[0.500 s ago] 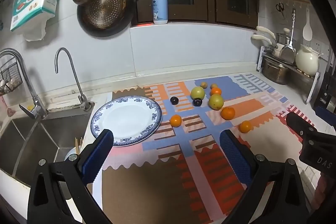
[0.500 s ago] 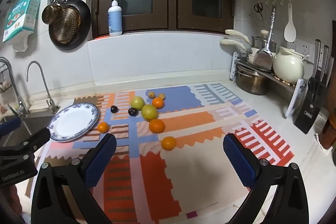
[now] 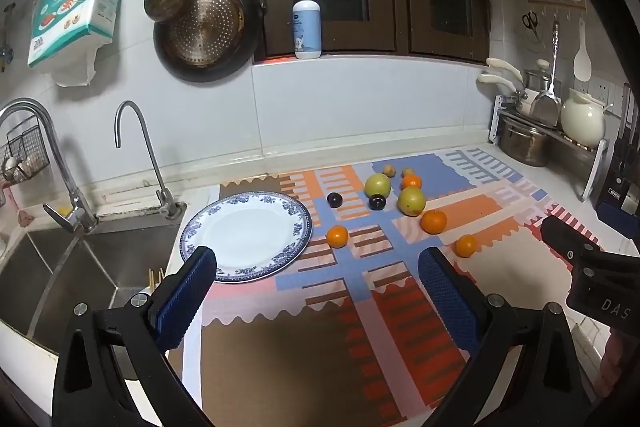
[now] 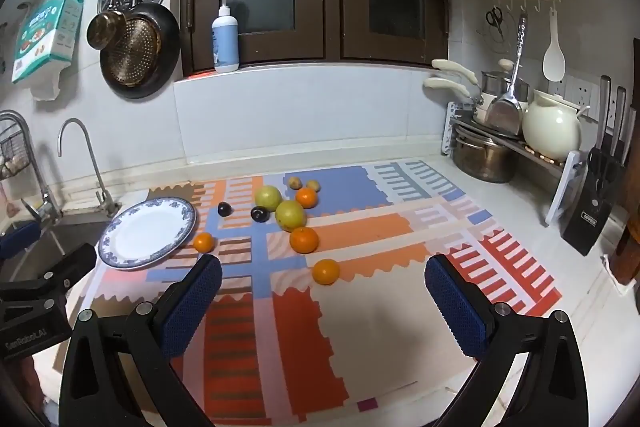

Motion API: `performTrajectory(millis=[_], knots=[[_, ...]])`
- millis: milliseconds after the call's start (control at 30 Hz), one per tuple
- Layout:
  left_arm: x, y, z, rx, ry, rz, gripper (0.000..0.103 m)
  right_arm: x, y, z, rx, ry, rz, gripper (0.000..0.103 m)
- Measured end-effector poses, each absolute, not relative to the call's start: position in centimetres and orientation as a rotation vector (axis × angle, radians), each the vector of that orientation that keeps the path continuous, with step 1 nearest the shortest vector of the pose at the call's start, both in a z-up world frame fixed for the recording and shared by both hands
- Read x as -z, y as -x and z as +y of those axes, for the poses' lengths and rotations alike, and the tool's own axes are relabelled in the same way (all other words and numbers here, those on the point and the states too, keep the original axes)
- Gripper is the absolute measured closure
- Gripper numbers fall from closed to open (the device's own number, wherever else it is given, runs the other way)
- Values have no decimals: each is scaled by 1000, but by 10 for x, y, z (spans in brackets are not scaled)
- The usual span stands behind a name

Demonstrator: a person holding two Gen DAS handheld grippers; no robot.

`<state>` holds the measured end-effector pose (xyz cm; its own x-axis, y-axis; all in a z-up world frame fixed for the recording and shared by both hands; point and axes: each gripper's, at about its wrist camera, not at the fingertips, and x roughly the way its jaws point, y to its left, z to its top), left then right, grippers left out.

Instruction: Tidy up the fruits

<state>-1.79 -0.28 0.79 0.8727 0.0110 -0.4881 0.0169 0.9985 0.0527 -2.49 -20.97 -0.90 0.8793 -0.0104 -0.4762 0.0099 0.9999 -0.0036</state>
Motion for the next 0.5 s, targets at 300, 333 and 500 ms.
performTrajectory(millis=[300, 333, 500], knots=[[-10, 19, -1, 1, -54, 499, 0, 5, 29, -210, 4, 1, 484, 1], [-10, 19, -1, 1, -53, 497, 0, 4, 29, -209, 2, 2, 483, 1], [-10, 20, -2, 0, -52, 484, 0, 3, 30, -210, -1, 6, 476, 1]])
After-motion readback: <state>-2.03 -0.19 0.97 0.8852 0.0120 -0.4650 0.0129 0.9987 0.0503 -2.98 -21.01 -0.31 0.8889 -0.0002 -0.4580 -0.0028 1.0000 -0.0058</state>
